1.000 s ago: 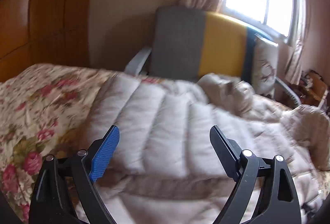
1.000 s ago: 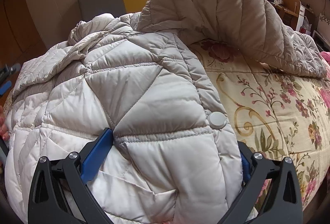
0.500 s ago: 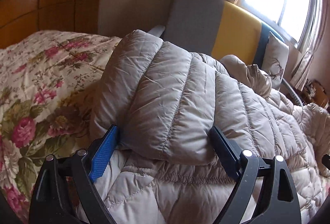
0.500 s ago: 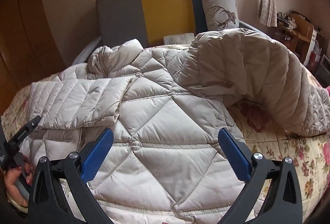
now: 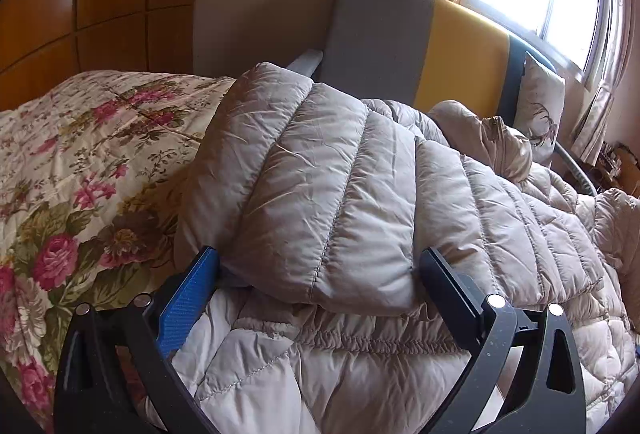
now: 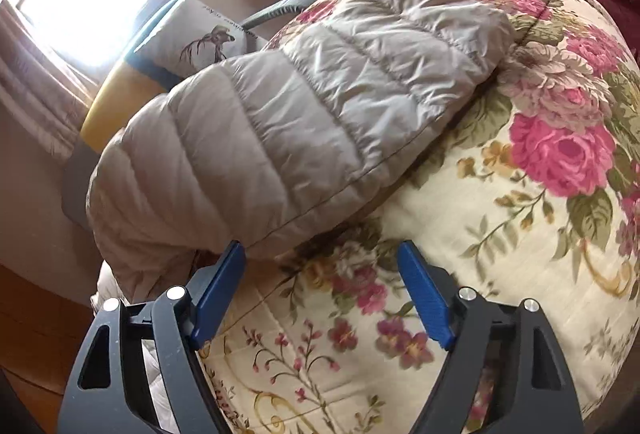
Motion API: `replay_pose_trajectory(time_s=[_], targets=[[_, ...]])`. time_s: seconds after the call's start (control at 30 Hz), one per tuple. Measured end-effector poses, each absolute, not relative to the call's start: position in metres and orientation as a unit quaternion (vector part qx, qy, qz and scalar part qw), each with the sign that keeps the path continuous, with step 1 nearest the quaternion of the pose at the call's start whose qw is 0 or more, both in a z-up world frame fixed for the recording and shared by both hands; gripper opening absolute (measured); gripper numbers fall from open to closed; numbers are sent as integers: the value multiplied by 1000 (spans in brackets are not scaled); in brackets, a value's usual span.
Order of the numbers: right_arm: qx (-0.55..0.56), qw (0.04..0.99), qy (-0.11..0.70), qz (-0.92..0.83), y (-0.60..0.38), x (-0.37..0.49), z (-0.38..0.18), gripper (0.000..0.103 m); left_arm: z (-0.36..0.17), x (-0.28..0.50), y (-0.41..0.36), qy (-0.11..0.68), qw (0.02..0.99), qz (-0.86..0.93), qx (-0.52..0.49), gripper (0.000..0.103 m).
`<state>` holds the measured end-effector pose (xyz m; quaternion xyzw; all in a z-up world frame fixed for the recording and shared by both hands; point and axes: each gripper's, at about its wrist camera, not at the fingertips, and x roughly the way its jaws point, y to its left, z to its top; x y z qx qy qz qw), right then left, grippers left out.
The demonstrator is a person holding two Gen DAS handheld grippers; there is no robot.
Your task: Fold large clothes
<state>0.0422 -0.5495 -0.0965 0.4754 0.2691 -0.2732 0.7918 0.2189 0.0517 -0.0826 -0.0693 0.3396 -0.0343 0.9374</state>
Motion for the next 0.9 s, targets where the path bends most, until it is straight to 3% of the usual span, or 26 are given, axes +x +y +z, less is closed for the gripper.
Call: replay_pose_trajectory(time_s=[0.4,0.47,0.53,0.67,0.9], targets=[[557,747,179,-315,-634,27,-104,66,-86,223,50,350,934,-30,-62,99],[558,746,180,-315,-646,26,-102,44,-86,223,50,351,934,-29,-61,99],[560,744,186,-314,-654,28,-103,29,-87,224,49,351,934,-29,-60,99],[569,750,161,-296,-668,10,-96,9,-87,224,49,351,934,-28,-59,99],[536,756,127,-354,-669,-33,-83,5,-87,224,49,352,934,-28,-60,99]])
